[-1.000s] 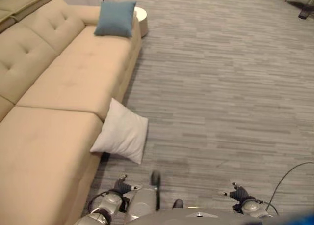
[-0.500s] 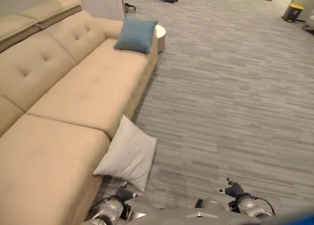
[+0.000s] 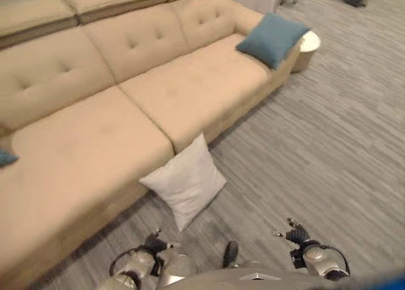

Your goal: Pick up all the scattered cushions and arrange them neatly on the sofa.

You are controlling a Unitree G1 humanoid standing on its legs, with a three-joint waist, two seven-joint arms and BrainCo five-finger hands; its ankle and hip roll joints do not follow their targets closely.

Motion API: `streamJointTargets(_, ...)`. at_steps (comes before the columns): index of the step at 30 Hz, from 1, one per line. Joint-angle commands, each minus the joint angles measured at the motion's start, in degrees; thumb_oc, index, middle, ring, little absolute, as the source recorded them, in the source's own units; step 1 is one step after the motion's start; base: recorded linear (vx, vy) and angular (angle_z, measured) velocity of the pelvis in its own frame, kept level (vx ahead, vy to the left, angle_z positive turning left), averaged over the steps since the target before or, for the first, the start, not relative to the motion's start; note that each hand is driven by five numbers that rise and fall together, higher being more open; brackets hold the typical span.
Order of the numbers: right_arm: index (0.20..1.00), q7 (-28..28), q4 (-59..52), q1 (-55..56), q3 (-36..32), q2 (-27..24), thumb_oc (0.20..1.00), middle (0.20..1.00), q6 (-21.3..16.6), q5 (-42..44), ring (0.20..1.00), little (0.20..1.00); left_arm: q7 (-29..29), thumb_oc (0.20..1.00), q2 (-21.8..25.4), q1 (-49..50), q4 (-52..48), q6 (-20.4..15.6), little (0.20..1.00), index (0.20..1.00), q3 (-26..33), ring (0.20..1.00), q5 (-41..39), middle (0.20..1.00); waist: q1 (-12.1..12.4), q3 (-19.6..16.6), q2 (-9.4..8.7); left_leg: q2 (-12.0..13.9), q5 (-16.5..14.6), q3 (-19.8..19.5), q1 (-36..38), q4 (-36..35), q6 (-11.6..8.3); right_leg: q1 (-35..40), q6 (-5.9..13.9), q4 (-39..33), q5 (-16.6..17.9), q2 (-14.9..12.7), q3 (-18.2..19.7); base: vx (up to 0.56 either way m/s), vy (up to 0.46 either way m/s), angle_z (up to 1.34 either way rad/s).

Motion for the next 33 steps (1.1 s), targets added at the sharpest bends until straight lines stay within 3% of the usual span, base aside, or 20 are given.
streamJointTargets(1, 1.000, -0.85, 0.82, 1.50, -1.92, -1.68, 1.000, 1.000, -0.99, 2.20, 1.000, 1.000, 0.14, 1.000, -2.80, 0.97, -0.82, -0.92, 1.000, 1.000, 0.29, 1.000, 0.30, 1.000, -3.69, -1.91, 2.62, 1.54, 1.91, 9.13, -0.48, -7.85, 0.38, 3.10, 7.87, 1.41, -0.99, -1.88, 3.34, 0.22, 0.060, 2.57)
streamJointTargets(2, 1.000, -0.94, 0.34, 1.32, -2.20, -1.76, 1.000, 1.000, -1.06, 2.17, 1.000, 1.000, 0.08, 1.000, -2.88, 1.38, -0.16, -0.90, 1.000, 1.000, 1.09, 1.000, -0.17, 1.000, -2.99, -2.10, 2.94, -0.24, 2.30, 7.90, -1.77, -7.79, 0.70, 3.38, 7.86, 2.51, -2.05, -2.03, 2.00, 0.27, 0.090, 1.93)
streamJointTargets(4, 1.000, -0.62, 0.20, 0.74, -1.40, -1.36, 1.000, 1.000, -0.88, 1.40, 1.000, 1.000, 0.17, 1.000, -2.72, 2.47, 0.68, -1.07, 1.000, 1.000, 2.21, 1.000, -0.90, 1.000, -1.70, -1.96, 3.15, -1.10, 1.78, 4.80, -0.88, -8.59, 1.20, 3.62, 7.96, 5.31, -3.48, -2.41, 2.13, 0.25, 0.164, 0.43)
streamJointTargets(5, 1.000, -0.58, -0.21, 0.33, -1.01, -1.13, 1.000, 1.000, -1.23, 0.73, 1.000, 1.000, 0.04, 1.000, -2.50, 3.30, 0.99, -1.00, 1.000, 1.000, 3.19, 1.000, -1.43, 1.000, -0.78, -1.87, 3.76, -1.79, 1.64, 3.50, 1.10, -10.85, 2.15, 2.93, 8.63, 10.30, -3.83, -3.81, 2.01, 0.31, 0.289, -0.16)
streamJointTargets(6, 1.000, -0.43, -1.52, -0.02, -0.87, -0.79, 1.000, 1.000, -1.32, 0.56, 1.000, 1.000, -0.05, 1.000, -2.08, 3.56, 1.08, -1.09, 1.000, 1.000, 3.49, 1.000, -1.19, 1.000, -0.25, -1.43, 3.97, -2.66, 1.24, 2.35, 2.65, -11.47, 3.39, 1.56, 9.50, 16.85, -2.54, -5.91, 2.13, 0.24, 0.238, -0.39)
streamJointTargets(7, 1.000, -0.43, -1.53, -0.02, -0.87, -0.78, 1.000, 1.000, -1.31, 0.55, 1.000, 1.000, -0.05, 1.000, -2.07, 3.56, 1.08, -1.09, 1.000, 1.000, 3.49, 1.000, -1.19, 1.000, -0.23, -1.42, 3.94, -2.74, 1.21, 2.38, 2.67, -11.49, 3.46, 1.47, 9.58, 17.05, -2.61, -6.02, 2.20, 0.16, 0.171, -0.30)
streamJointTargets(9, 1.000, -0.48, -2.67, -0.85, 0.11, -0.39, 1.000, 1.000, -1.68, 0.20, 1.000, 1.000, -0.04, 1.000, -1.53, 3.53, 0.55, -1.24, 1.000, 1.000, 3.84, 1.000, -2.15, 1.000, 0.04, -0.54, 5.00, -2.94, 2.12, 1.03, 4.45, -12.35, 5.30, -1.87, 9.72, 27.55, 2.02, -7.78, 3.12, 0.12, 0.154, 0.17)
streamJointTargets(10, 1.000, -0.49, -2.68, -0.85, 0.11, -0.39, 1.000, 1.000, -1.68, 0.20, 1.000, 1.000, -0.05, 1.000, -1.53, 3.53, 0.55, -1.24, 1.000, 1.000, 3.85, 1.000, -2.15, 1.000, 0.02, -0.57, 4.97, -2.98, 2.13, 1.03, 4.40, -12.35, 5.31, -1.96, 9.74, 27.64, 1.98, -7.83, 3.14, 0.12, 0.102, 0.19)
streamJointTargets(11, 1.000, -0.34, -2.74, -0.94, 0.24, -0.20, 1.000, 1.000, -1.68, 0.33, 1.000, 1.000, -0.25, 1.000, -1.32, 3.27, 0.64, -1.19, 1.000, 1.000, 3.50, 1.000, -1.85, 1.000, -0.46, -0.47, 5.24, -3.05, 2.16, -0.60, 5.02, -12.55, 5.41, -3.85, 9.62, 29.46, 1.86, -6.16, 6.22, 0.12, 0.015, 0.12)
streamJointTargets(12, 1.000, -0.12, -2.80, -0.95, 0.41, -0.08, 1.000, 1.000, -1.58, 0.27, 1.000, 1.000, -0.39, 1.000, -1.27, 3.43, 0.65, -1.33, 1.000, 1.000, 3.21, 1.000, -1.57, 1.000, -0.75, -0.50, 5.39, -3.21, 2.03, -1.52, 6.09, -13.10, 5.22, -5.00, 9.46, 28.66, 1.76, -5.49, 7.43, 0.27, -0.033, 0.56)
streamJointTargets(13, 1.000, 0.14, -3.83, -1.20, 0.93, -0.24, 1.000, 1.000, -1.67, 0.21, 1.000, 1.000, -0.34, 1.000, -1.23, 3.66, 0.58, -1.66, 1.000, 1.000, 3.10, 1.000, -1.74, 1.000, -1.38, -0.71, 5.25, -3.52, 2.00, -3.57, 7.37, -13.66, 4.51, -6.19, 9.05, 22.67, 1.89, -4.64, 10.01, 0.20, -0.041, 0.80)
streamJointTargets(17, 1.000, 0.00, -4.74, -1.92, 1.21, -0.23, 1.000, 1.000, -1.82, 0.18, 1.000, 1.000, -0.09, 1.000, -1.21, 3.75, 0.70, -1.85, 1.000, 1.000, 3.51, 1.000, -2.00, 1.000, -1.18, -0.66, 5.02, -3.34, 1.37, -4.38, 7.91, -13.72, 3.80, -6.67, 9.44, 16.11, 3.54, -6.36, 10.19, 0.16, -0.074, 0.55)
streamJointTargets(18, 1.000, -0.08, -6.91, -2.36, 1.84, -0.22, 1.000, 1.000, -1.76, -0.18, 1.000, 1.000, 0.18, 1.000, -1.15, 3.71, 1.04, -1.95, 1.000, 1.000, 3.69, 1.000, -1.95, 1.000, -1.76, -0.46, 4.64, -3.79, 0.65, -6.16, 8.91, -13.46, 3.29, -8.02, 10.39, 11.01, 5.52, -5.81, 14.51, 0.29, -0.166, 0.25)
streamJointTargets(20, 1.000, 0.04, -6.76, -2.41, 2.38, -0.43, 1.000, 1.000, -1.58, -0.89, 1.000, 1.000, 0.25, 1.000, -1.16, 3.90, 1.48, -2.28, 1.000, 1.000, 3.83, 1.000, -1.95, 1.000, -2.33, -0.55, 4.36, -3.63, -0.03, -8.40, 9.61, -12.82, 2.56, -8.04, 11.12, 8.00, 6.31, -4.42, 20.17, 0.27, -0.179, 0.30)
streamJointTargets(24, 1.000, 0.39, -6.43, -1.95, 2.48, -0.47, 1.000, 1.000, -1.61, -1.50, 1.000, 1.000, 0.33, 1.000, -1.16, 4.64, 2.05, -2.51, 1.000, 1.000, 4.45, 1.000, -2.38, 1.000, -1.68, -1.36, 3.79, -2.64, 0.24, -9.58, 10.24, -12.43, 1.51, -6.23, 10.96, 8.00, 5.62, -4.34, 17.91, 0.17, -0.180, 0.38)
streamJointTargets(26, 1.000, 0.68, -5.99, -0.97, 2.84, -0.66, 1.000, 1.000, -1.90, -1.76, 1.000, 1.000, 0.16, 1.000, -0.96, 4.91, 2.43, -2.49, 1.000, 1.000, 4.28, 1.000, -2.10, 1.000, -1.67, -2.34, 3.13, 0.24, 1.69, -10.61, 9.15, -10.37, -1.15, -3.70, 9.65, 7.03, 2.42, -2.81, 16.26, 0.16, -0.338, 0.27)
streamJointTargets(27, 1.000, 0.68, -5.99, -0.96, 2.85, -0.66, 1.000, 1.000, -1.91, -1.76, 1.000, 1.000, 0.16, 1.000, -0.96, 4.92, 2.43, -2.49, 1.000, 1.000, 4.28, 1.000, -2.11, 1.000, -1.78, -2.36, 3.14, 0.26, 1.68, -10.72, 9.09, -10.32, -1.17, -3.67, 9.64, 7.00, 2.42, -2.81, 16.14, 0.10, -0.294, 0.52)
streamJointTargets(29, 1.000, 0.33, -6.02, -0.49, 2.66, -0.93, 1.000, 1.000, -2.02, -1.10, 1.000, 1.000, 0.13, 1.000, -1.02, 4.25, 2.36, -2.20, 1.000, 1.000, 3.67, 1.000, -2.24, 1.000, -2.70, -2.31, 2.36, 2.83, 3.43, -8.15, 6.17, -6.98, -2.40, -1.99, 8.69, 5.69, 1.48, -2.47, 14.19, 0.01, -0.312, 0.71)
streamJointTargets(30, 1.000, -0.15, -6.25, -0.36, 2.43, -1.47, 1.000, 1.000, -2.17, -0.24, 1.000, 1.000, 0.15, 1.000, -1.09, 3.32, 2.02, -2.01, 1.000, 1.000, 3.25, 1.000, -2.44, 1.000, -3.50, -1.57, 1.24, 4.82, 3.56, -5.34, 2.45, -1.61, -2.55, -0.89, 7.71, 4.55, 1.07, -2.67, 12.07, -0.04, -0.303, 0.94)
streamJointTargets(33, 1.000, -0.24, -6.35, -0.27, 2.34, -1.83, 1.000, 1.000, -2.26, 0.16, 1.000, 1.000, 0.13, 1.000, -1.16, 2.86, 1.74, -1.97, 1.000, 1.000, 2.94, 1.000, -2.61, 1.000, -4.12, -1.22, 1.04, 6.10, 3.62, -2.67, 1.62, -0.44, -2.29, -0.49, 6.82, 4.15, 0.39, -1.99, 10.87, -0.03, -0.183, 0.82)
